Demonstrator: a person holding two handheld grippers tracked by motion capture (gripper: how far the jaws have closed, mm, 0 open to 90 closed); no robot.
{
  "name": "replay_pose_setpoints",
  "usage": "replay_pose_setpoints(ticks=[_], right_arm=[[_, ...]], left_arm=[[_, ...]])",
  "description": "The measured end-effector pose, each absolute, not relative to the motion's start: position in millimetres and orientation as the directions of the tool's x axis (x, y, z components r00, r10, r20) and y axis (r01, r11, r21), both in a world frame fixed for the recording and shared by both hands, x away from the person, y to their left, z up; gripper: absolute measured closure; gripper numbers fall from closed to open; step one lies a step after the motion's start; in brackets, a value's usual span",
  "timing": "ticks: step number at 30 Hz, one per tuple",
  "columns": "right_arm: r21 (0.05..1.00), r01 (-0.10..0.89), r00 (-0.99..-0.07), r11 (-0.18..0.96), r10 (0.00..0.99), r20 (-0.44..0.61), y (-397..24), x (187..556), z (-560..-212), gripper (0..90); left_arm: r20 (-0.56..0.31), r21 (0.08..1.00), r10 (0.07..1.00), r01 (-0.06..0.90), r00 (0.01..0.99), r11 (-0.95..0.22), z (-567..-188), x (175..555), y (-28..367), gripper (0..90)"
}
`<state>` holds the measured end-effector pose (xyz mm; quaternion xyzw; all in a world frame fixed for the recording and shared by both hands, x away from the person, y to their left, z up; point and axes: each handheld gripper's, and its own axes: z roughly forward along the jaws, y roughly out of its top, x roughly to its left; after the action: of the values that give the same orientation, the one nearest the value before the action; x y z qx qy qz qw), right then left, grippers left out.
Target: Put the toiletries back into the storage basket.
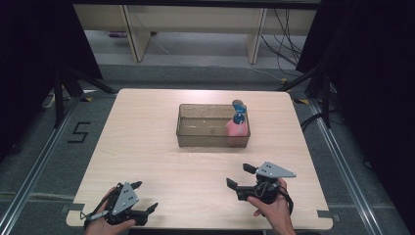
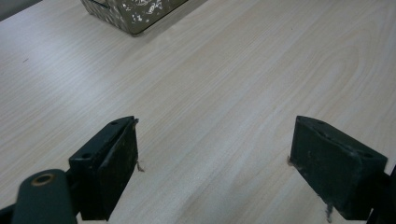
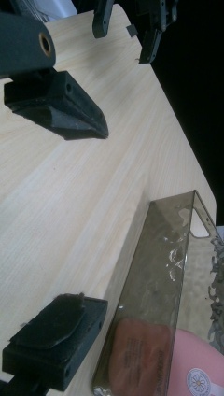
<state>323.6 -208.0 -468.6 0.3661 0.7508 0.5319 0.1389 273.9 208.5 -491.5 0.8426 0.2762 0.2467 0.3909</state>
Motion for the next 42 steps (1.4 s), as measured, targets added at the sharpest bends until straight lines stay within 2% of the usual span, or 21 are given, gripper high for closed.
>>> replay_pose_setpoints(ticks=[4, 6, 9, 12, 15, 17, 18, 19, 25, 29, 31, 33, 40, 41, 42], right_arm=[[0.891, 0.430, -0.687, 0.143, 0.692, 0.221, -207, 318, -470, 15.6], [0.903, 0.395, -0.694, 0.167, 0.698, 0.175, -209, 318, -471, 15.6], [0.889, 0.435, -0.685, 0.146, 0.695, 0.221, -208, 313, -472, 15.6], [0.896, 0.414, -0.686, 0.161, 0.702, 0.190, -209, 314, -473, 15.5], [0.889, 0.435, -0.688, 0.143, 0.690, 0.225, -209, 309, -473, 15.6], [0.893, 0.422, -0.686, 0.157, 0.699, 0.201, -210, 308, -473, 15.6], [0.883, 0.448, -0.676, 0.138, 0.699, 0.234, -209, 306, -473, 15.6], [0.892, 0.426, -0.685, 0.151, 0.697, 0.209, -211, 307, -474, 15.6], [0.874, 0.465, -0.670, 0.143, 0.703, 0.241, -211, 301, -476, 15.5], [0.885, 0.441, -0.679, 0.147, 0.700, 0.222, -213, 300, -477, 15.6], [0.869, 0.476, -0.660, 0.137, 0.709, 0.249, -213, 295, -476, 15.6], [0.884, 0.446, -0.673, 0.140, 0.703, 0.228, -214, 296, -477, 15.6], [0.872, 0.470, -0.661, 0.133, 0.708, 0.249, -217, 290, -476, 15.6], [0.880, 0.450, -0.670, 0.152, 0.709, 0.220, -219, 290, -476, 15.6], [0.865, 0.483, -0.653, 0.136, 0.714, 0.252, -218, 287, -476, 15.6]], left_arm=[[0.191, 0.804, 0.669, 0.277, 0.718, -0.527, -493, 273, 207, 14.8], [0.194, 0.804, 0.669, 0.275, 0.718, -0.528, -492, 273, 207, 14.8], [0.193, 0.803, 0.667, 0.275, 0.719, -0.528, -492, 273, 208, 14.8], [0.191, 0.804, 0.669, 0.277, 0.718, -0.527, -493, 273, 207, 14.8], [0.194, 0.802, 0.665, 0.274, 0.721, -0.530, -492, 274, 208, 14.8], [0.199, 0.796, 0.660, 0.274, 0.724, -0.540, -492, 274, 208, 14.8], [0.189, 0.805, 0.669, 0.277, 0.719, -0.525, -492, 273, 207, 14.8], [0.190, 0.803, 0.669, 0.278, 0.719, -0.527, -492, 273, 207, 14.8], [0.195, 0.802, 0.665, 0.273, 0.721, -0.532, -492, 274, 208, 14.8], [0.181, 0.806, 0.666, 0.278, 0.723, -0.522, -493, 273, 206, 14.8], [0.185, 0.805, 0.663, 0.276, 0.725, -0.526, -493, 273, 206, 14.8], [0.170, 0.811, 0.668, 0.283, 0.724, -0.513, -494, 272, 205, 14.8], [0.169, 0.810, 0.669, 0.284, 0.724, -0.513, -494, 272, 205, 14.8], [0.185, 0.801, 0.660, 0.277, 0.728, -0.531, -493, 273, 207, 14.8], [0.185, 0.805, 0.664, 0.275, 0.724, -0.525, -493, 273, 206, 14.8]])
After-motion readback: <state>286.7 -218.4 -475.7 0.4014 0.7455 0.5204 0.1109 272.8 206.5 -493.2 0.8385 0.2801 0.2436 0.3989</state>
